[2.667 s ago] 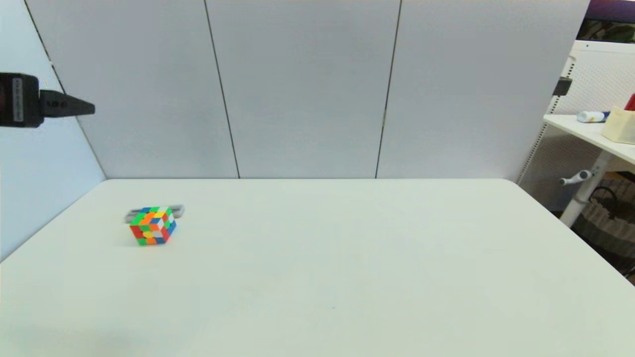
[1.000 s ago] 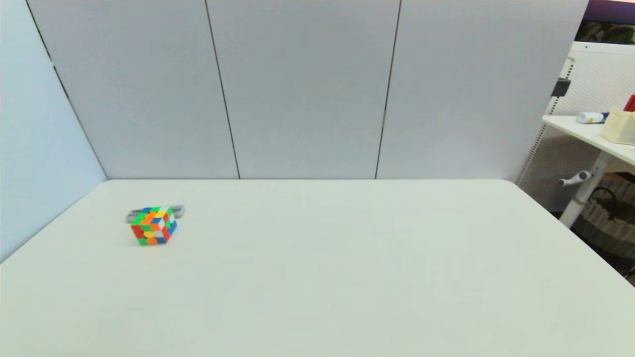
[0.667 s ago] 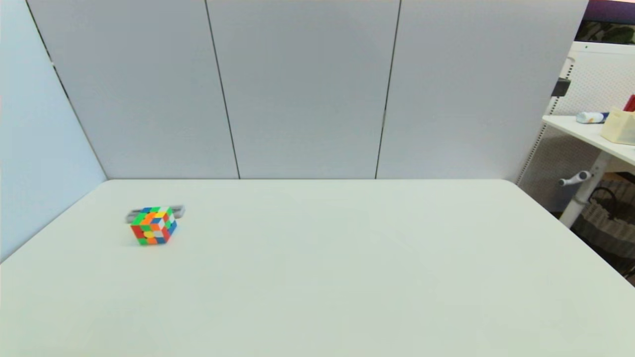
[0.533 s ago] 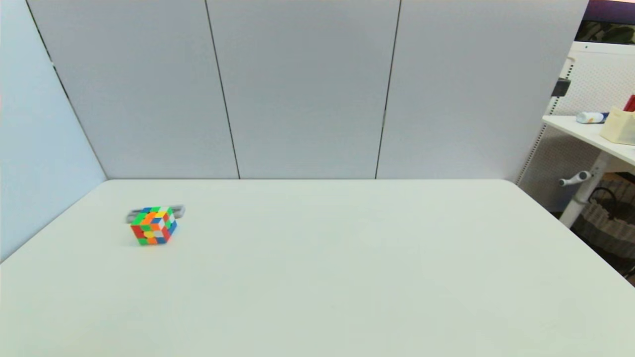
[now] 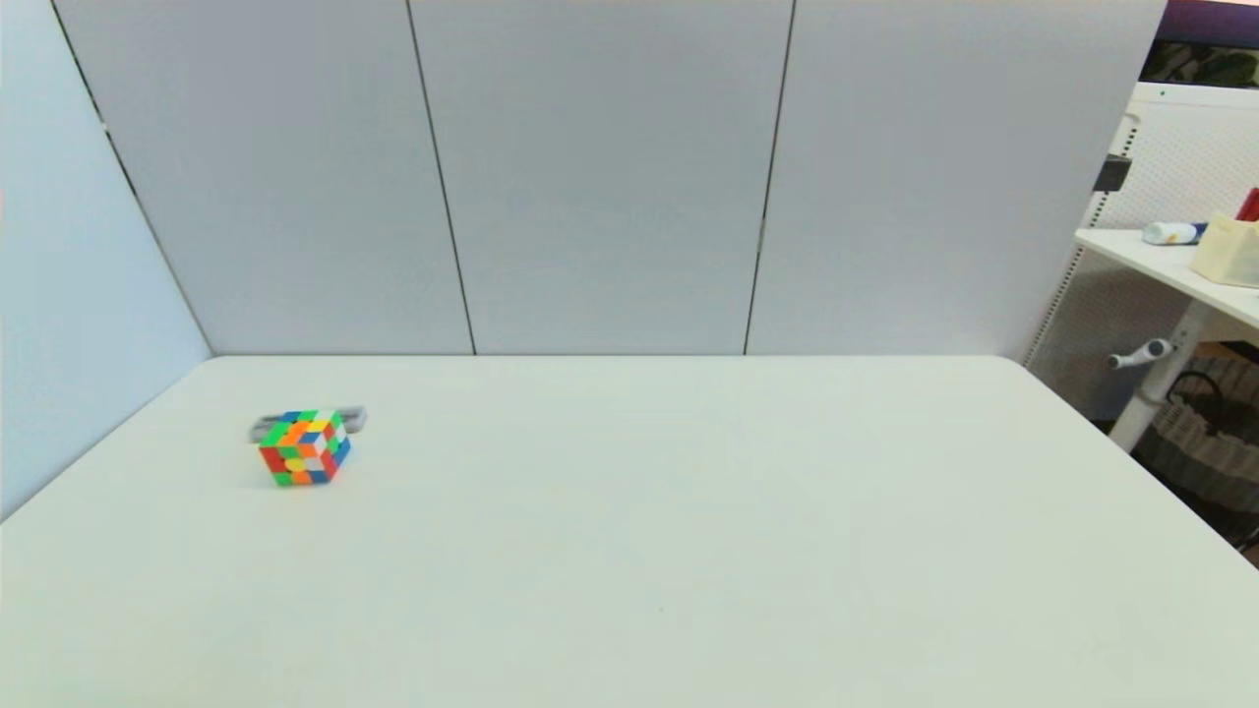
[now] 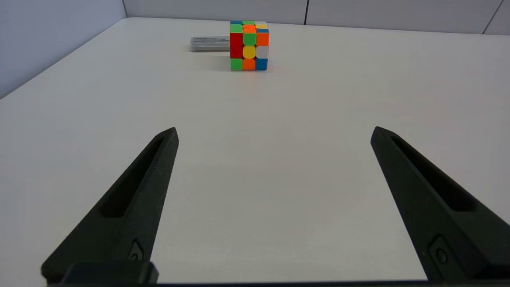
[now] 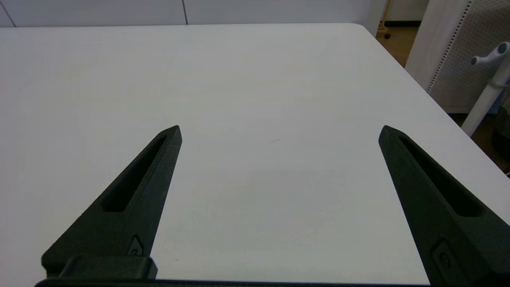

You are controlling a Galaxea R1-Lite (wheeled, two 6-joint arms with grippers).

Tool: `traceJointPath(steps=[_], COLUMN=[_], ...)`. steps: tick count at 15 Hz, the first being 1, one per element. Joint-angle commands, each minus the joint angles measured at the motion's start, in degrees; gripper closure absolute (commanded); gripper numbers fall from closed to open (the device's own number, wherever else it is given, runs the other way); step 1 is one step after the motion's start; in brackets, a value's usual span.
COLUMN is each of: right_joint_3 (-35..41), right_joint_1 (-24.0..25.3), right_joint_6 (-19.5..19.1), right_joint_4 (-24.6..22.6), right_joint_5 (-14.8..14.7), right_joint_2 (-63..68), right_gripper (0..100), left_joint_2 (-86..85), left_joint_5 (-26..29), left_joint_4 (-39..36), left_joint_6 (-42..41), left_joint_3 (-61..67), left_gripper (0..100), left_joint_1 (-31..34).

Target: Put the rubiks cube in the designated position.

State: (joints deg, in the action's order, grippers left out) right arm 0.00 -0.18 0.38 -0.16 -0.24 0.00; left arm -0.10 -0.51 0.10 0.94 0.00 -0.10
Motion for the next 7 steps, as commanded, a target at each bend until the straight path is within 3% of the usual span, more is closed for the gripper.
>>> traceJointPath(steps=[1, 7], right_joint_3=[0.0, 0.0], right_joint_1=[0.0, 0.0], right_joint_6=[0.1, 0.1], right_joint_4=[0.0, 0.0], right_joint_5=[-0.1, 0.0], right_joint_2=[0.0, 0.0], right_gripper=[0, 0], left_joint_2=[0.1, 0.2], left_joint_5=[0.0, 0.0], left_joint_4=[0.0, 0.0], left_joint_6=[0.0, 0.0], left_joint_3=[0.0, 0.0], left_gripper=[0, 0], left_joint_1=[0.0, 0.0])
